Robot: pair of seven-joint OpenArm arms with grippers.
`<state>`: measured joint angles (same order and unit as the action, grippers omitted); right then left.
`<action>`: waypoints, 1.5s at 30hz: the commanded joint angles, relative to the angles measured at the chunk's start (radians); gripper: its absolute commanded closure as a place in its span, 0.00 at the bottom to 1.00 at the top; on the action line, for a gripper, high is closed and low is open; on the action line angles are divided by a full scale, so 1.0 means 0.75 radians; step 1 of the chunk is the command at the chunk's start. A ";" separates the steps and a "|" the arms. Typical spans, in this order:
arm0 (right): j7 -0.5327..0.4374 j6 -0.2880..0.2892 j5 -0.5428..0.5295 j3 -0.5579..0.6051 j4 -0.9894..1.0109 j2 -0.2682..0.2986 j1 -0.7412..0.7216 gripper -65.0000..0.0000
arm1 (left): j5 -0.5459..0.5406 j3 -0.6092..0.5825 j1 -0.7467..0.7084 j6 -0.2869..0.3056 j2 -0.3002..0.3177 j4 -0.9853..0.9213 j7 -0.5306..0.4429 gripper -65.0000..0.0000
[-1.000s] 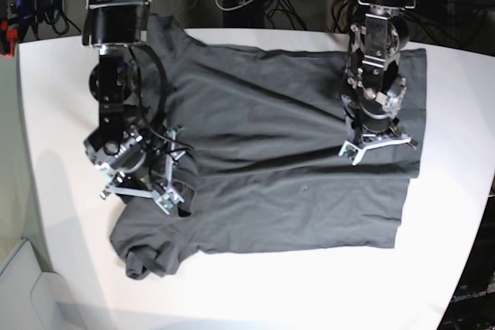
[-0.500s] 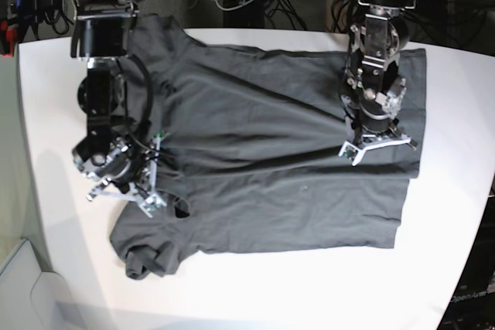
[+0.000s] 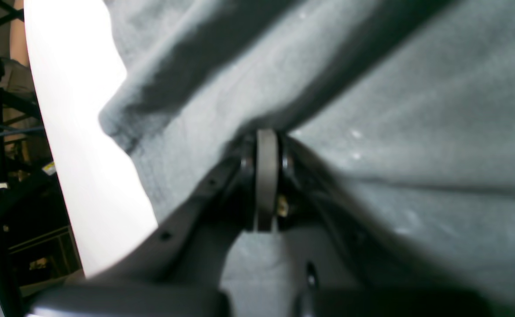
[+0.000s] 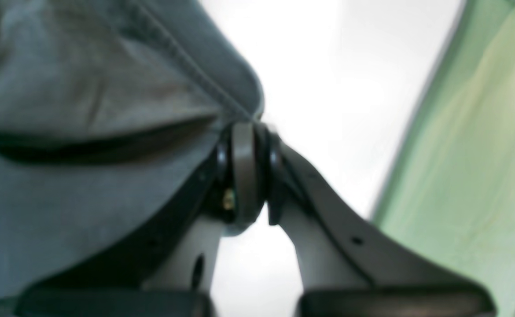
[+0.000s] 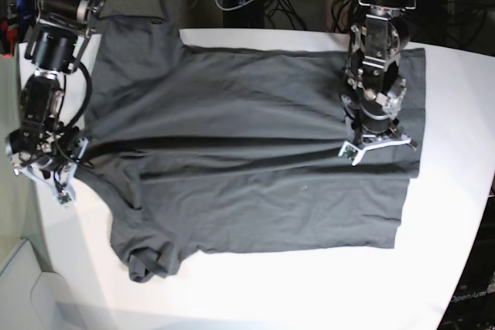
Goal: Layout the t-shirt on the table in an organized manner, then fold the t-shirt properly
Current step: 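Slide the right gripper down the side edge, smoothing it flat, then press both grippers onto the shirt's sides and slide them toward the hem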
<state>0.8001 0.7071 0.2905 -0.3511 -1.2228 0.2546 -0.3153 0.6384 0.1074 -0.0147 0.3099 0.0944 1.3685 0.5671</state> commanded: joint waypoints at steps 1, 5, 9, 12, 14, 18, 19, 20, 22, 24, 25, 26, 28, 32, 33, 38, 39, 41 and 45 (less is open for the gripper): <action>-0.018 -0.012 0.011 -0.018 -0.007 0.034 -0.037 1.00 | -0.015 -0.001 -0.002 0.036 0.002 -0.005 0.045 1.00; -0.010 -0.012 0.011 -0.048 0.009 0.054 -0.016 1.00 | -0.013 -0.001 -0.002 0.036 0.000 0.001 0.047 1.00; -0.006 -0.012 0.011 -0.063 -0.044 0.052 0.051 1.00 | -0.013 -0.001 -0.002 0.036 -0.002 0.003 0.045 1.00; -0.006 -0.012 0.011 -0.063 -0.112 0.046 0.082 1.00 | -0.015 -0.001 -0.002 0.036 -0.004 0.003 0.043 1.00; -0.004 -0.012 0.011 -0.063 -0.157 0.046 0.092 1.00 | -0.018 -0.001 -0.002 0.036 -0.006 0.005 0.043 1.00; 0.082 -0.012 0.011 -0.061 -0.216 0.046 0.078 0.99 | -0.020 -0.001 -0.002 0.038 -0.004 0.024 0.041 1.00; 0.100 -0.012 0.011 -0.059 -0.230 0.046 0.076 0.97 | -0.020 -0.001 -0.002 0.044 -0.004 0.046 0.041 1.00; 0.106 -0.012 0.011 -0.057 -0.249 0.048 0.076 0.95 | -0.020 -0.001 -0.002 0.044 -0.004 0.067 0.041 1.00; 0.115 -0.012 0.011 -0.057 -0.296 0.046 0.082 0.87 | -0.020 -0.001 -0.002 0.046 -0.004 0.105 0.047 1.00; 0.125 -0.012 0.009 -0.057 -0.328 0.044 0.090 0.79 | -0.020 -0.001 -0.002 0.048 -0.004 0.140 0.049 1.00; 0.129 -0.012 0.009 -0.057 -0.345 0.044 0.094 0.74 | -0.020 -0.001 -0.002 0.048 -0.004 0.155 0.049 1.00; 0.129 -0.012 0.009 -0.057 -0.355 0.042 0.110 0.69 | -0.020 -0.001 -0.002 0.048 -0.002 0.169 0.049 1.00; 0.129 -0.012 0.009 -0.063 -0.386 0.028 0.137 0.60 | -0.020 -0.001 -0.004 0.048 0.002 0.189 0.049 1.00; 0.129 -0.012 0.009 -0.063 -0.451 0.026 0.196 0.47 | -0.020 -0.001 -0.010 0.048 0.002 0.251 0.051 1.00; 0.129 -0.012 0.009 -0.063 -0.461 0.024 0.207 0.45 | -0.020 -0.001 -0.010 0.048 0.002 0.265 0.051 1.00; 0.129 -0.012 0.009 -0.065 -0.470 0.024 0.207 0.44 | -0.022 -0.001 -0.012 0.048 0.002 0.355 0.051 1.00; 0.123 -0.012 0.009 -0.065 -0.470 0.024 0.200 0.44 | -0.022 -0.001 -0.004 0.048 0.002 0.363 0.051 1.00; 0.115 -0.012 0.002 -0.052 -0.472 0.024 0.182 0.44 | -0.020 0.028 0.025 0.040 0.004 0.365 0.051 1.00; 0.117 -0.012 0.002 0.097 -0.461 -0.013 0.065 0.49 | -0.020 0.169 0.176 0.042 -0.006 0.222 0.051 1.00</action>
<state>0.9104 0.6983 0.3061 -0.2794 -1.5562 0.2451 -0.2489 0.6205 0.2386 0.1085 0.3470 0.0860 1.5162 0.6178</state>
